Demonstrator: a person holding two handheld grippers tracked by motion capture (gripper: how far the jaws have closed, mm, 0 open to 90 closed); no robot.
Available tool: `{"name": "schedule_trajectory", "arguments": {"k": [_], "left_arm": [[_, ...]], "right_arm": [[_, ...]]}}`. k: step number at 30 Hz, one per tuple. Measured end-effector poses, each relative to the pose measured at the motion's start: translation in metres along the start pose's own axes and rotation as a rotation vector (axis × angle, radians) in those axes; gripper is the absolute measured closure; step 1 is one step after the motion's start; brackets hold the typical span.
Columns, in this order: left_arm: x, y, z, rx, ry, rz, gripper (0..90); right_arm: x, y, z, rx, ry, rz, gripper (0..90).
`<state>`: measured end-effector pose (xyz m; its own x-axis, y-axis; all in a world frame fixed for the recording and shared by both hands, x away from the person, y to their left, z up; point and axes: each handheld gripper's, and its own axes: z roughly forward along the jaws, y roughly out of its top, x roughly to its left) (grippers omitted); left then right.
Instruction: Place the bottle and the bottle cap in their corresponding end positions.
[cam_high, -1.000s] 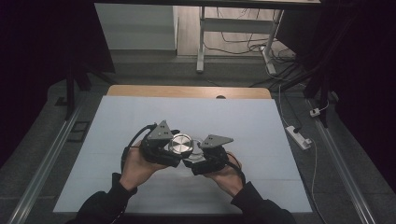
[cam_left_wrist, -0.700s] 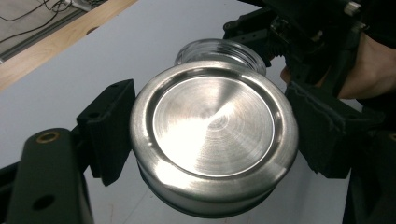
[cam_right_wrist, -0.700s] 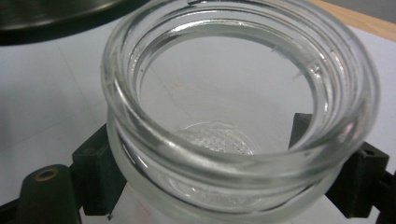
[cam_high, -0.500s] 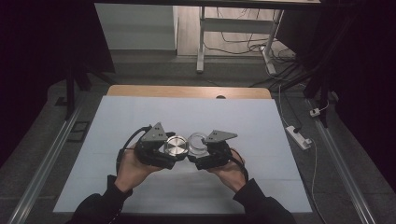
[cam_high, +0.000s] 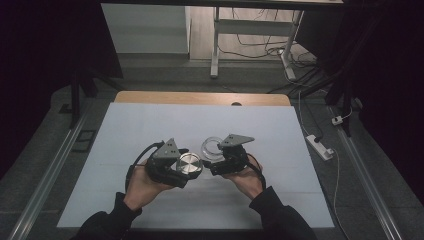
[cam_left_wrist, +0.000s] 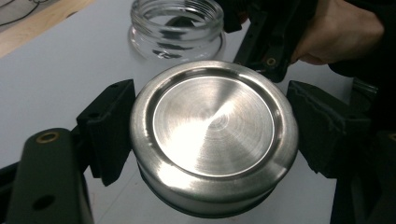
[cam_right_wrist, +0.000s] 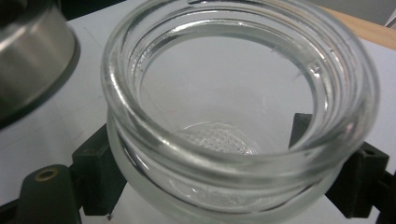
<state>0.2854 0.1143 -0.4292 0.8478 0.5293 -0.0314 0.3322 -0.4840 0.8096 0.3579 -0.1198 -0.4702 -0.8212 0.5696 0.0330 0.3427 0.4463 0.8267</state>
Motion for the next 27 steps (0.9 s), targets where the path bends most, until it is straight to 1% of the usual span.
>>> {"name": "schedule_trajectory", "arguments": {"k": [4,6,7,8,17,18,21,22,24,25,27], "left_arm": [[-0.001,-0.004,0.004,0.002,-0.010,0.002,20.7],[-0.003,-0.009,0.009,0.008,-0.015,0.016,20.7],[-0.003,-0.009,0.009,0.008,-0.015,0.016,20.7],[-0.004,-0.012,0.013,0.012,-0.024,0.021,20.7],[-0.009,-0.023,0.027,0.028,-0.041,0.029,20.7],[-0.010,-0.026,0.031,0.028,-0.043,0.031,20.6],[-0.011,-0.029,0.035,0.035,-0.048,0.036,20.7],[-0.013,-0.032,0.040,0.038,-0.052,0.032,20.7],[-0.013,-0.034,0.042,0.043,-0.053,0.038,20.6],[-0.015,-0.037,0.047,0.049,-0.058,0.039,20.6],[-0.015,-0.038,0.049,0.051,-0.058,0.042,20.6]], "right_arm": [[-0.004,0.001,0.005,0.005,-0.005,0.002,15.4],[-0.006,0.002,0.008,0.010,-0.008,0.007,15.4],[-0.007,0.002,0.009,0.010,-0.011,0.004,15.4],[-0.008,0.002,0.010,0.012,-0.011,0.006,15.4],[-0.017,0.006,0.024,0.021,-0.026,0.015,15.4],[-0.018,0.006,0.026,0.022,-0.027,0.016,15.4],[-0.020,0.007,0.030,0.023,-0.030,0.015,15.4],[-0.022,0.008,0.032,0.023,-0.034,0.019,15.4],[-0.024,0.010,0.035,0.021,-0.039,0.023,15.4],[-0.025,0.010,0.037,0.020,-0.041,0.025,15.4],[-0.028,0.012,0.040,0.019,-0.044,0.026,15.4]]}}
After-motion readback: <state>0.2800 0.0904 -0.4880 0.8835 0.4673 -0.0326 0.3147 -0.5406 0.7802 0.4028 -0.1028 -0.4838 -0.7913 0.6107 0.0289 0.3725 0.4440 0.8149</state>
